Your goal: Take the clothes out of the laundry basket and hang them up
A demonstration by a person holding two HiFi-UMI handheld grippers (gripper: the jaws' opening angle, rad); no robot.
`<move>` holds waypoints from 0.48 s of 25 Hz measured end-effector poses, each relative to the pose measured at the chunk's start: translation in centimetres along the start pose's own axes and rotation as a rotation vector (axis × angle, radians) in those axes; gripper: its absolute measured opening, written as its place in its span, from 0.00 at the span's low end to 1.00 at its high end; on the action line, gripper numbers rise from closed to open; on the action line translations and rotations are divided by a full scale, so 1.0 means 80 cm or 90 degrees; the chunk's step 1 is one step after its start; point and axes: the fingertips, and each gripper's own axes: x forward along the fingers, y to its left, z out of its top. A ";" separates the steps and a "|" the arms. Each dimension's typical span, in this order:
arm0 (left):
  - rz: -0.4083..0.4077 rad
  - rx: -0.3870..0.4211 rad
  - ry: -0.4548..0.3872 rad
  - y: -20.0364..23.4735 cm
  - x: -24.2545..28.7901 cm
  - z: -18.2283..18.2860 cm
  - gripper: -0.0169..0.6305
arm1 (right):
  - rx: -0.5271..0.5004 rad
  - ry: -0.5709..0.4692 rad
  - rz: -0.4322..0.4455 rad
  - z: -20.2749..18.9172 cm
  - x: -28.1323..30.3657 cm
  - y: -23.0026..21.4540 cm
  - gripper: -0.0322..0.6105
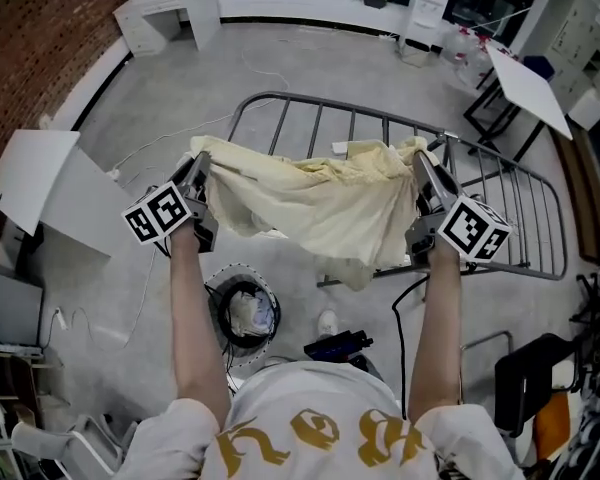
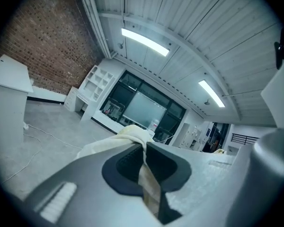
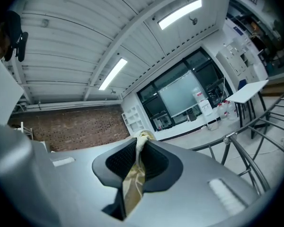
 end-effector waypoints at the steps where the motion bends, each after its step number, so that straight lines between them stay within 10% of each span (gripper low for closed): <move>1: 0.000 0.000 0.004 -0.003 0.012 -0.002 0.06 | 0.003 0.001 -0.006 0.001 0.002 -0.012 0.14; 12: 0.025 0.015 0.057 0.001 0.122 -0.037 0.06 | 0.031 0.035 -0.044 -0.006 0.056 -0.125 0.14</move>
